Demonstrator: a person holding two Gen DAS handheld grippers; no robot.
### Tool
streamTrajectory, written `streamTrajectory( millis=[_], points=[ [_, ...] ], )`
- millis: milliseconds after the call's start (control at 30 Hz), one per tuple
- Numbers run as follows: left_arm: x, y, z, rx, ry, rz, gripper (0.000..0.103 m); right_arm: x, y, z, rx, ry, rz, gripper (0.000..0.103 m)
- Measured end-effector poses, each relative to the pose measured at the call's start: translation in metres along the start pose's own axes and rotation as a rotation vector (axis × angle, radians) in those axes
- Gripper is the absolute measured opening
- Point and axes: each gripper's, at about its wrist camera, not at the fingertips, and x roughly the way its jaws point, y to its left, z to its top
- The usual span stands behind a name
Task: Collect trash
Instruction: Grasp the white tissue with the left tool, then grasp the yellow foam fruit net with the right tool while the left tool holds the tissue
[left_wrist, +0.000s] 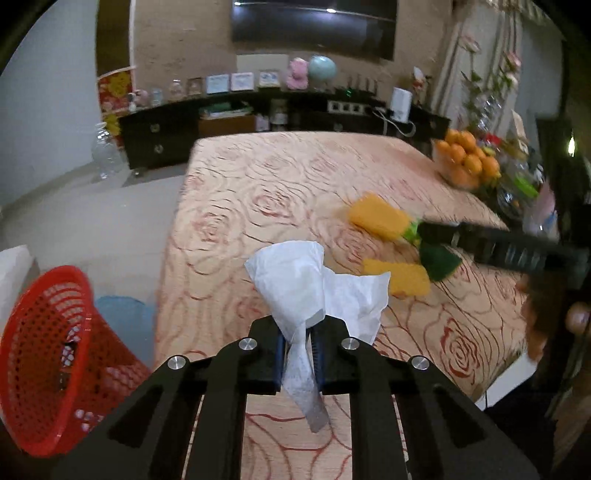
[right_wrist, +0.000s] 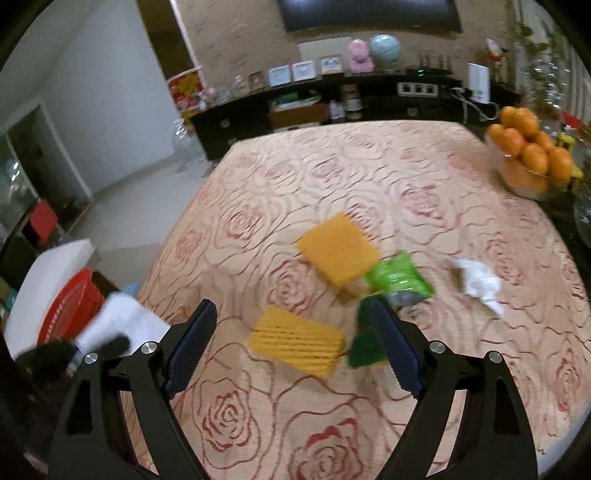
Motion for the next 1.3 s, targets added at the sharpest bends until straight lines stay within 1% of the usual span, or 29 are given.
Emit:
streamTrajectory(
  millis=[67,167,400,533,633,700,933,1000,1133,1300],
  points=[
    [-0.005,0.008,0.002,-0.023,-0.01,0.006,0.011,0.011,0.008,-0.002,-0.028,0.02,0.004,0.082],
    [-0.011,0.015,0.003,-0.037,-0.019,0.011,0.011,0.026,0.014,-0.006,-0.061,0.042,-0.016,0.082],
    [-0.017,0.022,0.002,-0.052,-0.021,0.011,0.011,0.06,0.004,-0.015,-0.041,0.116,-0.071,0.082],
    [-0.019,0.024,0.002,-0.055,-0.026,0.009,0.011,0.068,0.01,-0.019,-0.093,0.116,-0.091,0.081],
    [-0.019,0.024,0.002,-0.055,-0.024,0.01,0.011,0.073,0.016,-0.023,-0.123,0.129,-0.087,0.077],
    [-0.02,0.024,0.002,-0.055,-0.022,0.01,0.011,0.076,0.017,-0.026,-0.14,0.136,-0.106,0.076],
    [-0.019,0.025,0.003,-0.054,-0.019,0.011,0.011,0.08,0.014,-0.025,-0.133,0.129,-0.117,0.071],
    [-0.02,0.025,0.003,-0.052,-0.02,0.012,0.011,0.081,0.015,-0.025,-0.142,0.126,-0.119,0.068],
    [-0.019,0.024,0.003,-0.052,-0.02,0.014,0.011,0.079,0.02,-0.026,-0.16,0.127,-0.104,0.056],
    [-0.019,0.026,0.003,-0.057,-0.025,0.026,0.011,0.076,0.026,-0.027,-0.171,0.128,-0.087,0.045]
  ],
)
